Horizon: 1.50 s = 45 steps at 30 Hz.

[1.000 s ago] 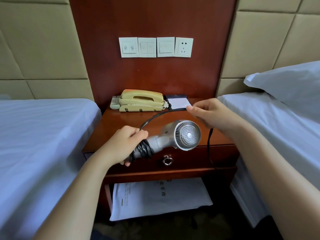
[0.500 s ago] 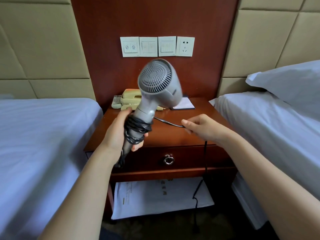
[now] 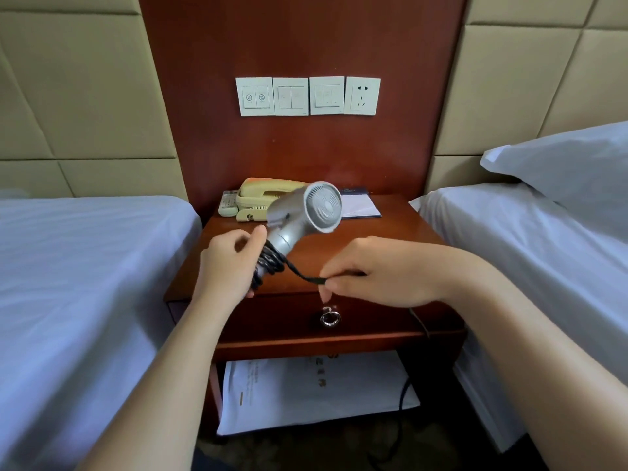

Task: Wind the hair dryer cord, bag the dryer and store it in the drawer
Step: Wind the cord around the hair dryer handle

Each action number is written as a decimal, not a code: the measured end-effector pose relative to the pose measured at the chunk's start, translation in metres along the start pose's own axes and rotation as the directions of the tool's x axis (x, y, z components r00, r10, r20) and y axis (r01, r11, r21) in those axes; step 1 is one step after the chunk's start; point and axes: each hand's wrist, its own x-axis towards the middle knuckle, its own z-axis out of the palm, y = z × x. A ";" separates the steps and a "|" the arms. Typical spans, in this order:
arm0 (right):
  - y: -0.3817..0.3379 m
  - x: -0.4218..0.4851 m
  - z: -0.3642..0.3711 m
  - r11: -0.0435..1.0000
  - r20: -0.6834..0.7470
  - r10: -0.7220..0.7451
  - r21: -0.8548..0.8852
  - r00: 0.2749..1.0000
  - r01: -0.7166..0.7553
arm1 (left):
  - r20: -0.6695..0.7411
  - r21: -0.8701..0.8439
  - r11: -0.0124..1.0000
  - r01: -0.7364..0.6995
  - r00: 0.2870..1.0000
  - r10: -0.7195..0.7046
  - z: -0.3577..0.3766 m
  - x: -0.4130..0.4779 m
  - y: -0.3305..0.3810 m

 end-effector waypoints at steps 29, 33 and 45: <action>0.089 0.009 0.009 0.887 -0.331 0.222 0.460 0.917 -0.049 | 0.731 -0.212 0.969 -0.126 0.638 0.243 0.023 -0.031 0.020; 0.111 0.009 0.026 0.645 -0.221 0.249 0.764 0.943 0.009 | 0.712 -0.353 0.935 -0.033 0.639 0.291 0.019 -0.024 0.010; 0.078 0.018 0.046 0.755 0.086 0.190 0.624 0.978 -0.201 | 0.383 -0.619 0.768 0.161 0.916 0.117 0.007 -0.005 0.006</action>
